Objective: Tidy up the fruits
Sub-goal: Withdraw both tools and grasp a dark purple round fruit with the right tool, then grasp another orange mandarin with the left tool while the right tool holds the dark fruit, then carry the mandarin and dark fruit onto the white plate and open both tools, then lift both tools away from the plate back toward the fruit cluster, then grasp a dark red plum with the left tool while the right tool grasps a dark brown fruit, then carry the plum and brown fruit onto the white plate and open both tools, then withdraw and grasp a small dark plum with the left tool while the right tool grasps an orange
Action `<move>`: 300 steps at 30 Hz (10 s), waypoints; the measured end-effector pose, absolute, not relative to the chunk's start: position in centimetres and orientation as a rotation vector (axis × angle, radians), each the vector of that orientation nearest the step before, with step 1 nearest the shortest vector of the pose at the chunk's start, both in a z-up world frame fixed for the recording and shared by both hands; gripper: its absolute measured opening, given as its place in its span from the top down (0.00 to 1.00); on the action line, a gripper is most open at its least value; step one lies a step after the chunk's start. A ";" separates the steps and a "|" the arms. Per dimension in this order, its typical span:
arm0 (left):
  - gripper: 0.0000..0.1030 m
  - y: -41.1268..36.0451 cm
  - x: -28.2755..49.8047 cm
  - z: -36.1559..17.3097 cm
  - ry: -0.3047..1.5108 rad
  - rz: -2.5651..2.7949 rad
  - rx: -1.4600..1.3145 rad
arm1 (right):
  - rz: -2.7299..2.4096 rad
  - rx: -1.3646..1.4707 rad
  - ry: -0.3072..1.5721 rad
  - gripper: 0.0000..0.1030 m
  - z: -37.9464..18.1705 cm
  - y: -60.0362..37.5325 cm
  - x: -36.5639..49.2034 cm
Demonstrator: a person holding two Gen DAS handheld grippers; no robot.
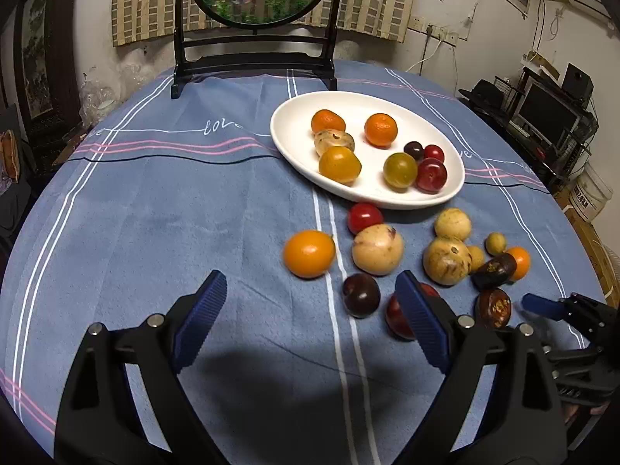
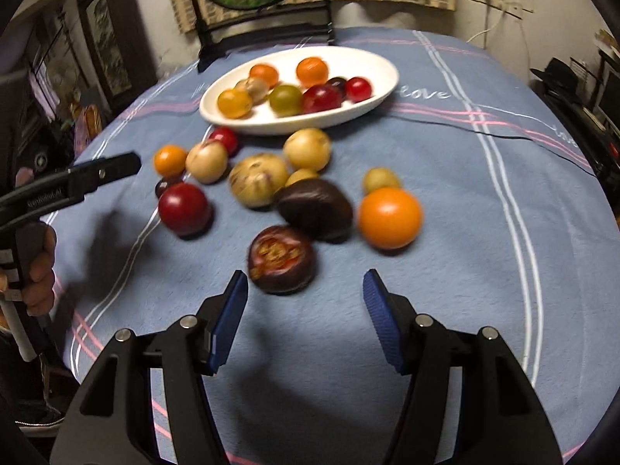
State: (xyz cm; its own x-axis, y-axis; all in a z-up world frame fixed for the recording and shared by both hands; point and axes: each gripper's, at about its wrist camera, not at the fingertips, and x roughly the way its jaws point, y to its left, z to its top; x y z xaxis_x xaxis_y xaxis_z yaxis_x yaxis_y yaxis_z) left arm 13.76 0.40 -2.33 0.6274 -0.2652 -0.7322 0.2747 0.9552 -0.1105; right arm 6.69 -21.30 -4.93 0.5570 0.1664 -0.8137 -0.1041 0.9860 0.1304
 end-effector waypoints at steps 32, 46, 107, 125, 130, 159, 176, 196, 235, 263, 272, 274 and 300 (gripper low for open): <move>0.11 2.5 15.0 -4.2 0.907 -0.290 0.129 | 0.215 0.196 0.932 0.59 -5.8 -22.9 6.0; 0.30 -0.5 18.8 -6.3 0.930 -0.436 0.249 | 0.223 0.201 0.937 0.58 -5.9 -22.9 6.5; 0.65 -4.8 28.1 -1.6 0.913 -0.401 0.032 | 0.215 0.060 0.866 0.59 0.7 -21.2 24.9; 0.41 -4.1 29.0 -0.6 0.875 -0.353 0.014 | 0.187 0.165 0.943 0.55 -1.4 -21.8 27.2; 0.38 -4.0 26.7 0.8 0.842 -0.376 0.029 | 0.201 0.174 0.926 0.55 -0.7 -22.4 25.2; 0.18 -0.7 14.7 -1.2 0.828 -0.403 0.017 | 0.257 0.180 0.934 0.55 -4.2 -23.7 6.5; 0.17 -0.2 13.1 -3.8 0.909 -0.406 0.022 | 0.163 0.081 0.944 0.34 -5.1 -22.3 6.9; 0.17 -2.6 12.1 -4.5 0.949 -0.478 0.037 | 0.149 0.078 0.948 0.52 -6.1 -21.6 8.7; 0.59 -3.3 12.0 -2.9 0.955 -0.481 0.036 | 0.201 0.148 0.893 0.52 -4.2 -23.7 5.4; 0.59 -5.6 25.3 1.4 0.891 -0.454 -0.017 | 0.169 0.142 0.779 0.52 3.2 -23.5 21.7; 0.59 -6.2 30.6 -1.5 0.963 -0.395 -0.035 | 0.094 0.132 0.914 0.52 -0.8 -23.9 27.7; 0.59 -6.4 31.0 -1.7 0.956 -0.386 -0.023 | 0.083 0.133 0.931 0.52 -1.4 -24.0 28.5; 0.26 -4.9 22.8 2.4 0.778 -0.389 0.032 | 0.126 0.225 0.835 0.43 1.1 -26.4 20.1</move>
